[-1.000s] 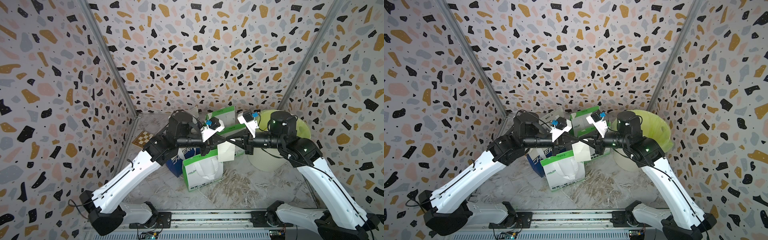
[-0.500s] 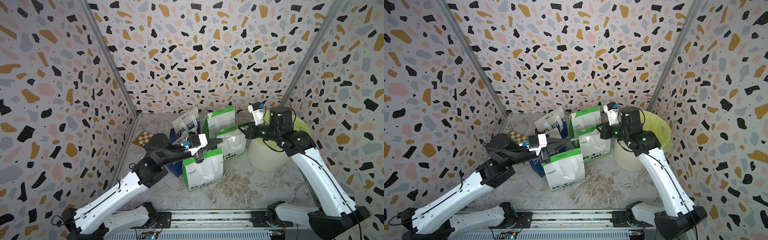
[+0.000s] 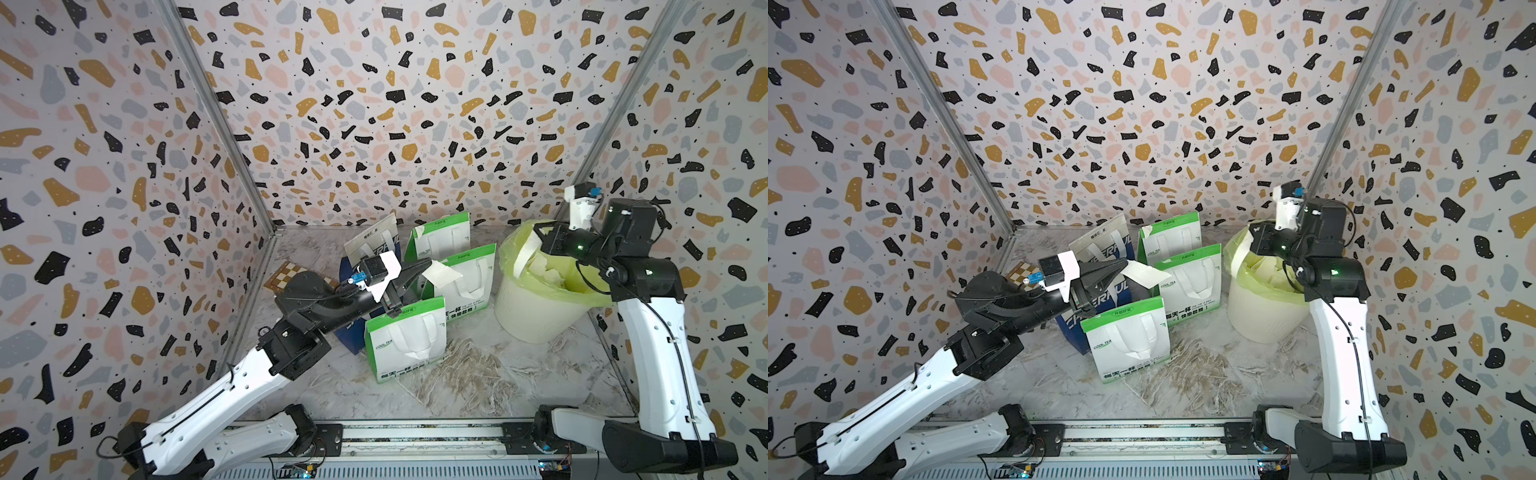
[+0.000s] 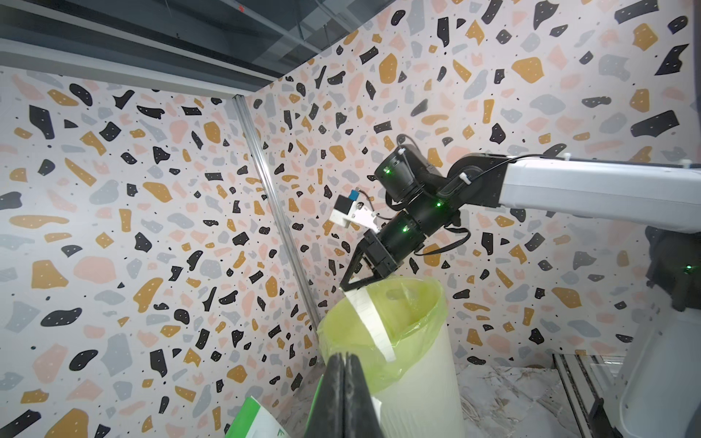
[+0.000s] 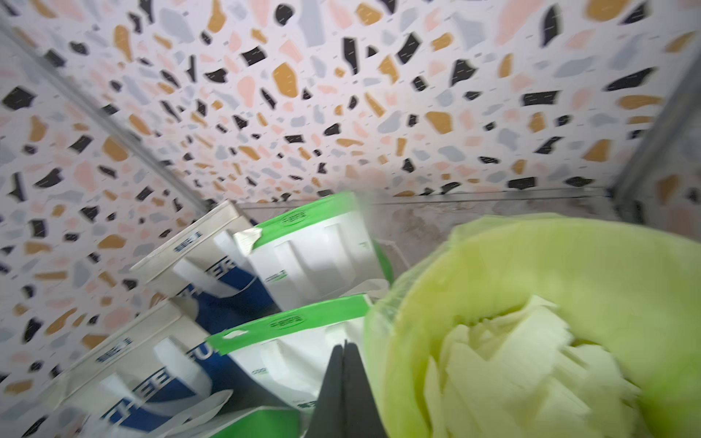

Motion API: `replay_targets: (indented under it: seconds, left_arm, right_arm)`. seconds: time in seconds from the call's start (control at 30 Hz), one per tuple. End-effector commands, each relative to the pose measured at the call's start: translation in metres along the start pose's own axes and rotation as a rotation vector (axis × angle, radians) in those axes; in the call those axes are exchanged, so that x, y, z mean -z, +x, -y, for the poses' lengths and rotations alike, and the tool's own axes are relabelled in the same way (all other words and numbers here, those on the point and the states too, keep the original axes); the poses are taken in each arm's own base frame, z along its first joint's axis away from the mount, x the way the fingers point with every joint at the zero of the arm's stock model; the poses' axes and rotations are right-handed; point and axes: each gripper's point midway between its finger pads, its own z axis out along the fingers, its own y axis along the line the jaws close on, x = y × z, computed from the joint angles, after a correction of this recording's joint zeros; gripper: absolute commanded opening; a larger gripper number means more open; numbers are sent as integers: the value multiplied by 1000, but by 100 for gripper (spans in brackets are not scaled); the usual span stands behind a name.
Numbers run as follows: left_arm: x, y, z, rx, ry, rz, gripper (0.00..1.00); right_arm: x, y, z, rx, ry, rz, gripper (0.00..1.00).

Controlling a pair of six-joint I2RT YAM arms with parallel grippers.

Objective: Shred takeout receipts and throw away
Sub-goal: Shred the takeout receipt, then place the takeout receipt in the trash bin.

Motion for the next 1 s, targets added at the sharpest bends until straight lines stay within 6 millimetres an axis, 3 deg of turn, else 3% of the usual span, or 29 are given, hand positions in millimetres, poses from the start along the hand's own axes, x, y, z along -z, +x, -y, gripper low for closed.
replay_targets:
  seconds: [0.0,0.13,0.57,0.7,0.83,0.9,0.97]
  left_arm:
    - [-4,-10,-7,30,-18,6,0]
    - [-11,-5,0,76,29,-11,0]
    - [-20,5,10,138,92,-22,0]
    - [-23,7,11,151,103,-29,0]
    - [-25,8,12,158,114,-37,0]
    - [-26,10,12,161,116,-45,0]
    - [-28,11,12,163,117,-49,0]
  right_arm:
    - [27,-13,30,3,157,82,0]
    - [35,-9,73,-70,298,110,0]
    - [9,36,105,-63,348,54,0]
    - [11,39,132,-65,487,43,0]
    - [17,28,148,-29,597,67,0]
    - [14,23,144,-7,592,72,7]
    - [10,22,136,18,562,68,25]
